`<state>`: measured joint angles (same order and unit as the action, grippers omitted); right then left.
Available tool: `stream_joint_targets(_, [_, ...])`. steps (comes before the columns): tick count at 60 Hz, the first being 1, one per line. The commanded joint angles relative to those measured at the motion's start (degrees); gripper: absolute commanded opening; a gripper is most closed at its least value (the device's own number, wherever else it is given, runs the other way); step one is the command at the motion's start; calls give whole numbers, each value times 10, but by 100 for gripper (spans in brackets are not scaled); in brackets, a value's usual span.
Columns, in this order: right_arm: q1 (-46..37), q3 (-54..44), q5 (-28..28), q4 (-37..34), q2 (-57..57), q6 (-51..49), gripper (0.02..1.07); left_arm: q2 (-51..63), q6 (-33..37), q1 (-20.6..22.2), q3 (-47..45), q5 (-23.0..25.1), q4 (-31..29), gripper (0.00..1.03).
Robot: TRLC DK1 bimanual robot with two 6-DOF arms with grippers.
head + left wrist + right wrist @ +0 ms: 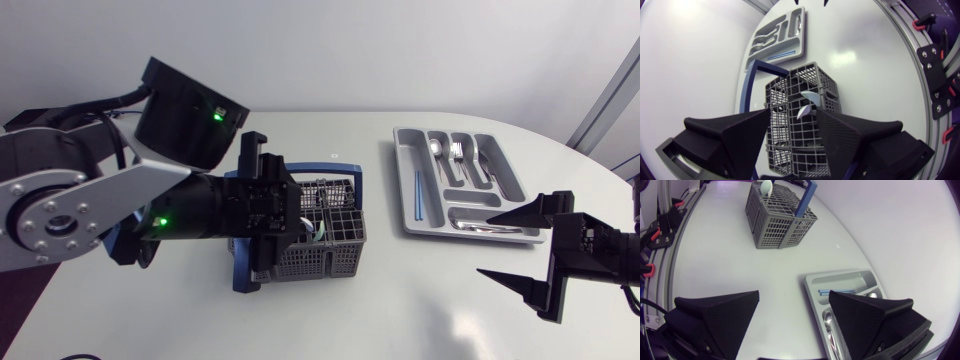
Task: Unload the cutlery basket into the drawer organizer.
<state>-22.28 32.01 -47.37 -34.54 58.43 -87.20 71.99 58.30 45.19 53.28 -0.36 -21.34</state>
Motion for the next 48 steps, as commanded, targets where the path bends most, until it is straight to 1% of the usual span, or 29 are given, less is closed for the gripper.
stream_joint_targets(1, [-6,-13,-7,-7,-1,-15,102,27,64,-5,20,10,-19,72])
stream_joint_targets(10, [-6,-13,-11,-6,10,-21,102,62,126,-7,44,18,-56,72])
stream_joint_targets(17, [-1,-12,-14,-6,11,-21,102,80,163,-7,61,18,-64,72])
stream_joint_targets(22, [3,-12,-17,-7,11,-18,102,89,182,-7,78,24,-76,72])
stream_joint_targets(33, [12,-13,-25,-7,3,-10,102,124,217,-22,119,25,-105,72])
stream_joint_targets(36, [17,-13,-25,-6,1,-5,102,133,225,-23,125,23,-106,70])
stream_joint_targets(43, [28,-12,-25,-5,-2,2,102,150,248,-28,133,21,-113,60])
stream_joint_targets(48, [34,-12,-25,-4,-3,5,102,160,258,-32,138,16,-119,59])
